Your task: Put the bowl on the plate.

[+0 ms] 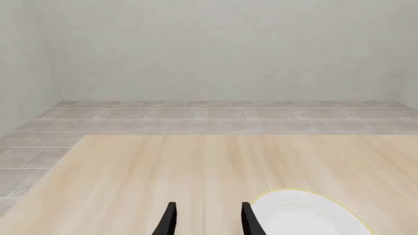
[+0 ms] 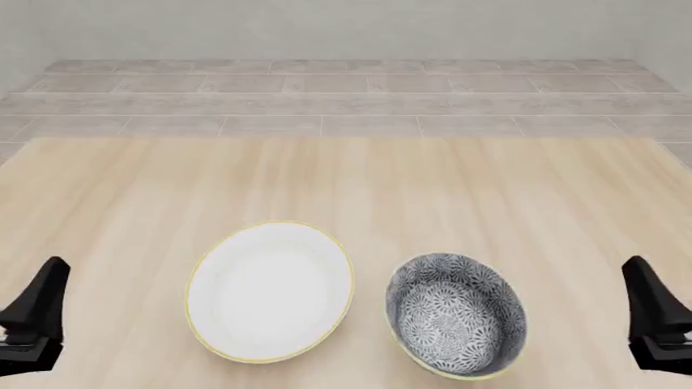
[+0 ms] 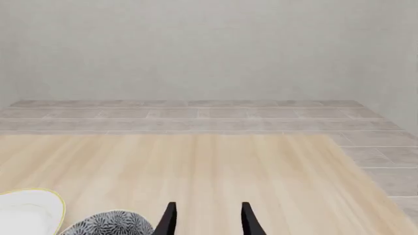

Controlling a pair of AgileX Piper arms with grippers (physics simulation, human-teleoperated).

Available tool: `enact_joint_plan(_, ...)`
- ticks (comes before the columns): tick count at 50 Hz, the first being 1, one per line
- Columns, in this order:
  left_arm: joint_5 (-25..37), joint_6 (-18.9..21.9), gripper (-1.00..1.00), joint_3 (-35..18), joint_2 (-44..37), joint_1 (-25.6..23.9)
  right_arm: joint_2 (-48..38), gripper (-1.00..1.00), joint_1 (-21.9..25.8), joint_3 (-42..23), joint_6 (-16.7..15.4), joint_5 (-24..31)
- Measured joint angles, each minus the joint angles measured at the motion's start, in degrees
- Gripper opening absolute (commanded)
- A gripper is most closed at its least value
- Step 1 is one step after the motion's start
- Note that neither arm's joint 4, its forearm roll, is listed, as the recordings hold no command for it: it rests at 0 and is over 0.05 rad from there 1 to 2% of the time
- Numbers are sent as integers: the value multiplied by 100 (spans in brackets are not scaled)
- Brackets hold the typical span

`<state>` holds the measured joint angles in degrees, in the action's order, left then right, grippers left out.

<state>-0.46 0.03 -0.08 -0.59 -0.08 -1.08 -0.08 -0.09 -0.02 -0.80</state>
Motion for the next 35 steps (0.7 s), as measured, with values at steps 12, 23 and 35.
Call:
enact_joint_plan(12, 8, 11, 100, -9, 17, 8, 59, 100, 39, -28, -10, 72)
enact_joint_plan(23, 1, 33, 100, -8, 29, -3, 65, 100, 54, -82, -36, 121)
enact_joint_plan(35, -23, 50, 100, -3, 24, 2, -70, 100, 132, -225, 31, 157)
